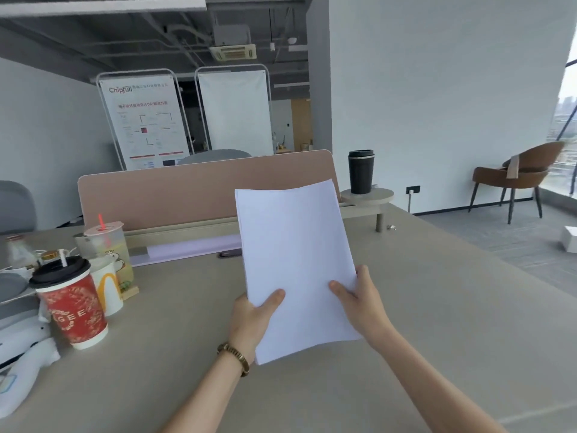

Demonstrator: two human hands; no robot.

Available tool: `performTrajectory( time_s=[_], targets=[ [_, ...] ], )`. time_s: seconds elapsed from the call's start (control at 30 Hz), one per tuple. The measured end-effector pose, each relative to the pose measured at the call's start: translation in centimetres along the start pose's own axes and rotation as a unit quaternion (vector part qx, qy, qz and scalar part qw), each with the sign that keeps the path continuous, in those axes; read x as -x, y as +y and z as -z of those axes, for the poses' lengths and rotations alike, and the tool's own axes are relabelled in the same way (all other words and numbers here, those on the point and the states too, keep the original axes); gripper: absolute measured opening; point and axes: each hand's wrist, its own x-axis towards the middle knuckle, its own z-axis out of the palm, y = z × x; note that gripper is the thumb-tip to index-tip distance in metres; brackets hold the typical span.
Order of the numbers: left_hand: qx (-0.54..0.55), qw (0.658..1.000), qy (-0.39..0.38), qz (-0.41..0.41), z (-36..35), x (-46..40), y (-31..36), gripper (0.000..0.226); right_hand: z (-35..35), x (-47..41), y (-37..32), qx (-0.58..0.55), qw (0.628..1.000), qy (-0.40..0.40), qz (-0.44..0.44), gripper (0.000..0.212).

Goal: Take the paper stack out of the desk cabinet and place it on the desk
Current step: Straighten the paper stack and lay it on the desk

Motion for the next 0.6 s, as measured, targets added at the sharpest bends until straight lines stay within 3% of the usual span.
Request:
performTrajectory(
  time_s=[0.23,0.6],
  targets=[
    [0.007,0.999,-0.045,0.003,-10.5,0.0,0.2,0.027,9.8,-2.5,2.6,0.036,0.997,0.069,-0.026,0.028],
    [-0.048,0.998,-0.04,0.021,-23.6,-1.5,-1.5,0.036,20.2,-8.7,7.8,0.082,0.992,0.063,-0.079,0.022]
  ],
)
